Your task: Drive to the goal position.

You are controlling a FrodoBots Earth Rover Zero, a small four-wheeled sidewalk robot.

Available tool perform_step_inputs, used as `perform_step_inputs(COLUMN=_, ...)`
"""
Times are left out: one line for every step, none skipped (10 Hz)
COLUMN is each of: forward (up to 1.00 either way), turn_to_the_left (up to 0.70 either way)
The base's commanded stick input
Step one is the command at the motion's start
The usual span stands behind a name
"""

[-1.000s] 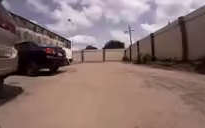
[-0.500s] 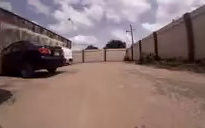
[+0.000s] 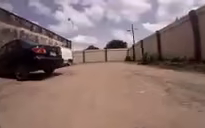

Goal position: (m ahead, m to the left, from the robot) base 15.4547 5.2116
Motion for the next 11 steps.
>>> perform_step_inputs(forward=0.85, turn_to_the_left=0.00)
perform_step_inputs(forward=0.85, turn_to_the_left=0.00)
perform_step_inputs(forward=0.85, turn_to_the_left=0.00)
perform_step_inputs(forward=0.85, turn_to_the_left=0.00)
perform_step_inputs(forward=0.85, turn_to_the_left=0.00)
perform_step_inputs(forward=0.85, turn_to_the_left=0.00)
perform_step_inputs(forward=0.85, turn_to_the_left=0.00)
perform_step_inputs(forward=0.85, turn_to_the_left=0.00)
perform_step_inputs(forward=0.85, turn_to_the_left=0.00)
perform_step_inputs(forward=0.85, turn_to_the_left=0.00)
perform_step_inputs(forward=0.85, turn_to_the_left=-0.21)
